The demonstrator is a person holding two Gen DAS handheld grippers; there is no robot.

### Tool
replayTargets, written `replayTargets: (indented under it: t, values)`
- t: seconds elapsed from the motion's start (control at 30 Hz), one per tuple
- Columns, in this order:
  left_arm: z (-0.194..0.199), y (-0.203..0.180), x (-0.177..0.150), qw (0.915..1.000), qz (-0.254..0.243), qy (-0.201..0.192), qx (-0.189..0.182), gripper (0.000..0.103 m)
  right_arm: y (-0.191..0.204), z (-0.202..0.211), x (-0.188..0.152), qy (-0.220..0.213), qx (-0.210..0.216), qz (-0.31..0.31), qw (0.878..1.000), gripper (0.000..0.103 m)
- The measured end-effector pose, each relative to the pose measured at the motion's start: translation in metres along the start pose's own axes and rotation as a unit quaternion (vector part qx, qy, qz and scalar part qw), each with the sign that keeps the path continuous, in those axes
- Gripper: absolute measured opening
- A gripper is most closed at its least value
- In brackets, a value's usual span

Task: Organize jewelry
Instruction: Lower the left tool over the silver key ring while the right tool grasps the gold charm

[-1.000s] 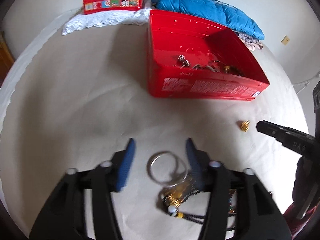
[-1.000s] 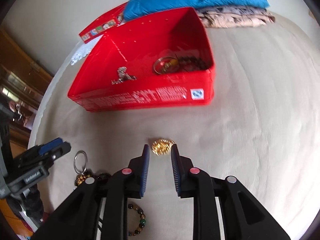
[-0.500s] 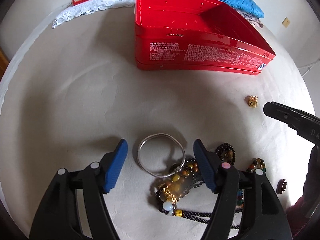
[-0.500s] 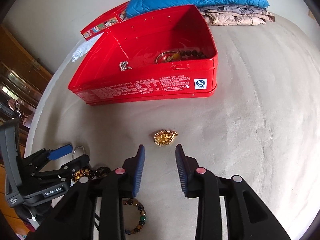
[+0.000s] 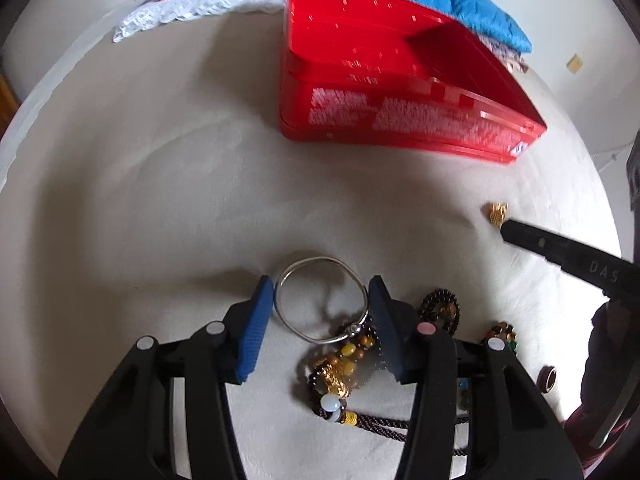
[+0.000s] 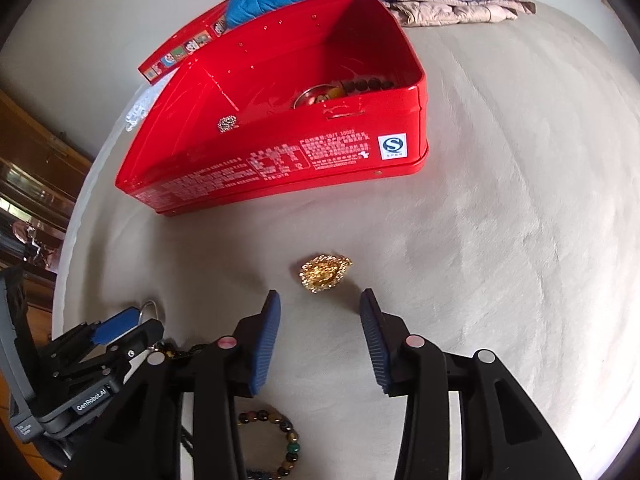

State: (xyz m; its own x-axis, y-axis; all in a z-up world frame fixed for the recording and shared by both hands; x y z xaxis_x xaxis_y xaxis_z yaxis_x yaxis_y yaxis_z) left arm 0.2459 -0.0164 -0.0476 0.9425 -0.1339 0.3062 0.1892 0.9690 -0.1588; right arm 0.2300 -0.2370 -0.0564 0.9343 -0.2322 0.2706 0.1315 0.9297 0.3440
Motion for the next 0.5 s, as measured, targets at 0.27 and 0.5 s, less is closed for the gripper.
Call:
replayTargets:
  t: [0.27,0.5]
  values:
    - [0.018,0.012,0.007,0.9987,0.021,-0.043,0.017,0.048,0.002,-0.010,0.016,0.002,0.022,-0.033,0.999,0.044]
    - [0.016,0.014,0.009,0.9988,0.024,-0.041,0.008,0.048,0.018,-0.019,0.024,-0.010,0.026,0.018,0.999,0.044]
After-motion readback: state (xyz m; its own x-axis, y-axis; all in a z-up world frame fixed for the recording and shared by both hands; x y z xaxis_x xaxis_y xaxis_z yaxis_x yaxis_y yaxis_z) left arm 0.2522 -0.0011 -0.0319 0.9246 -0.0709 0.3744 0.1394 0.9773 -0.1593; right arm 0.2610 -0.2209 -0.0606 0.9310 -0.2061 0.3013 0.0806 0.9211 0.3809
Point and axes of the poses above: each gripper's, at about its wrist camera, not at the fingertips, and z roughly against the way its jaws point, y to its left, x to its top, the point moved 1 cm from there along -z, roughly the way its jaws point, and after that the axes turned 4 degrees about y, right-handed, at the moved point
